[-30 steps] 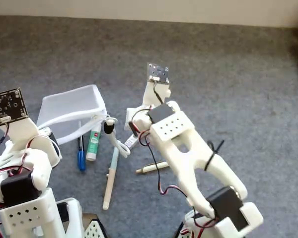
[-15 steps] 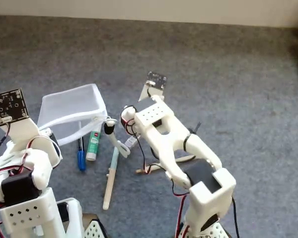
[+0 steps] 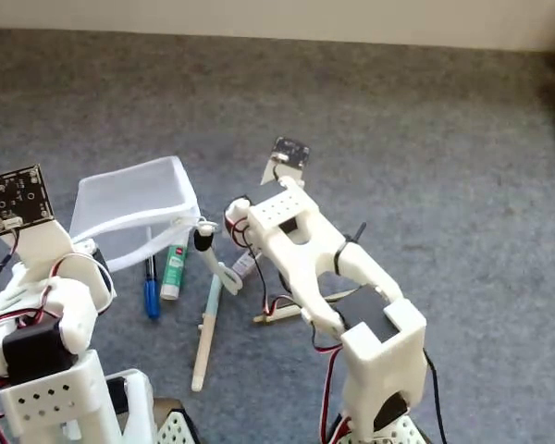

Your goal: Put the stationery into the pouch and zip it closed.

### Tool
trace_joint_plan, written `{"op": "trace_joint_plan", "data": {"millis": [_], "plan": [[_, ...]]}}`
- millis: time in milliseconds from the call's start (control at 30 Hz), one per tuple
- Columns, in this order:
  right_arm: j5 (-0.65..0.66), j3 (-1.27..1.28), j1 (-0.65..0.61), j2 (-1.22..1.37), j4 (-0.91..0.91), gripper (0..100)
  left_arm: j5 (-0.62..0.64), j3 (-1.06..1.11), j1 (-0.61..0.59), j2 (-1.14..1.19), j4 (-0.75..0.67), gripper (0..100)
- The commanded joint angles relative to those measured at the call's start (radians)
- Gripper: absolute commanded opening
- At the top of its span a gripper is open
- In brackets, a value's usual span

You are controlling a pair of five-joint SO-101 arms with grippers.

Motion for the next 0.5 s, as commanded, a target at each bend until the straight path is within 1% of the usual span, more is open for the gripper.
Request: {"op": "trace_joint_plan", "data": {"millis": [0, 167, 300, 467], "plan": [[-0.008, -0.054, 0.038, -0.004, -0.028, 9.7, 0.008, -0.005, -0.008, 0.013, -0.017, 1], [-0.002, -0.054, 0.068, -0.007, -0.019, 0.8, 0.008, -0.005, -0.007, 0.013, -0.017, 1], [0.003, -0.054, 0.067, -0.035, 0.036, 0.4, 0.008, -0.005, 0.004, 0.016, -0.018, 1], [0.118, -0.048, 0.068, -0.168, 0.082, 0.5, 0.008, -0.01, 0.042, 0.019, -0.02, 1]]}}
